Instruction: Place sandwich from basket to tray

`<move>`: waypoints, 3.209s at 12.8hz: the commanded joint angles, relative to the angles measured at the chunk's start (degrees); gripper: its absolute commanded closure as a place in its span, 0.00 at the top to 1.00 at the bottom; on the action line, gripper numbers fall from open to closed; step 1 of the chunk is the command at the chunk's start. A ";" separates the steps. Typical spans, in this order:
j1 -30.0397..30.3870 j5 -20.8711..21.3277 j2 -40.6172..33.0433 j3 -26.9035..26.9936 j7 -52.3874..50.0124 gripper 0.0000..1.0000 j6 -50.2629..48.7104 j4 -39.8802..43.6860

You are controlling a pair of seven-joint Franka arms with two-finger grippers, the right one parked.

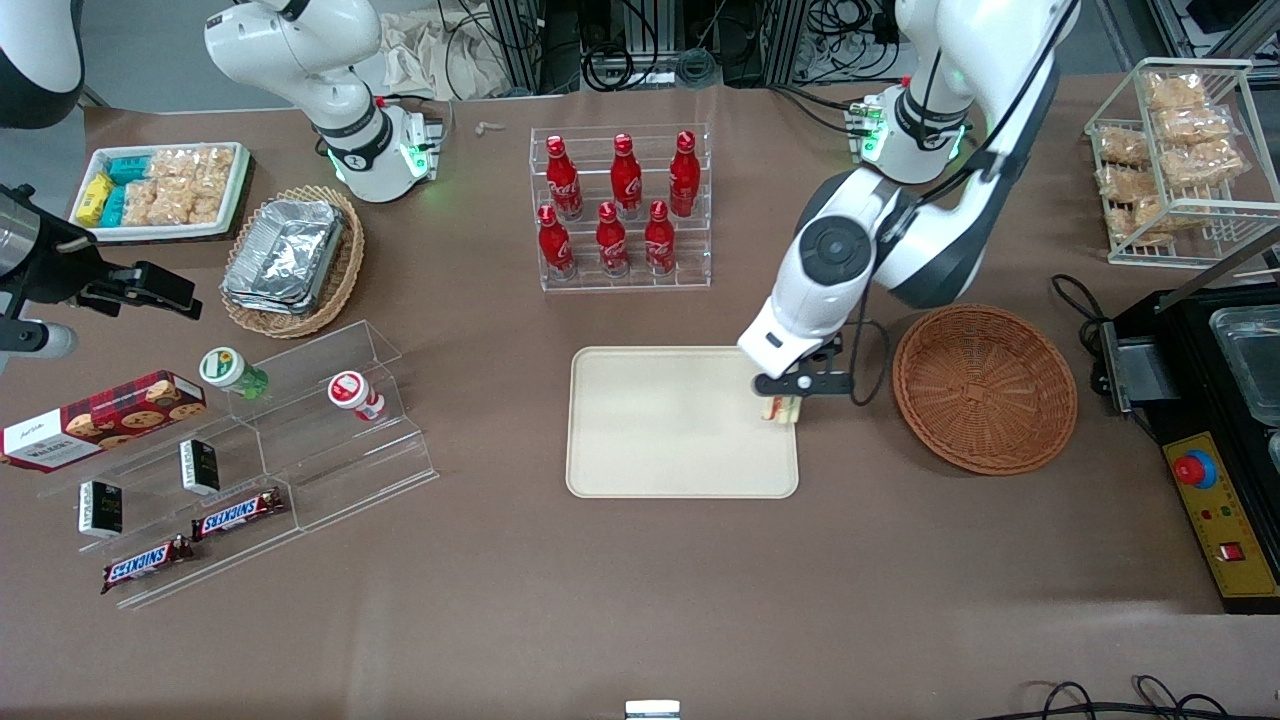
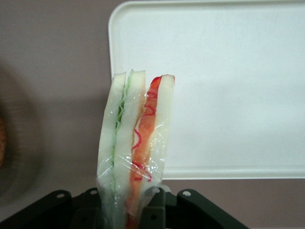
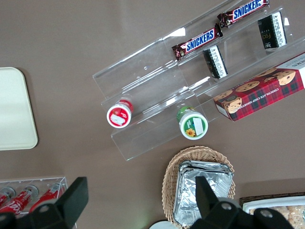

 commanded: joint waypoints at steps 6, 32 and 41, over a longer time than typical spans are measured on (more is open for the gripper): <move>-0.72 3.62 11.96 0.90 -2.35 0.00 1.74 7.80; 5.59 0.91 -8.23 1.51 2.37 1.00 -12.48 9.12; 9.74 -6.31 -24.06 12.58 12.40 1.00 -26.19 8.59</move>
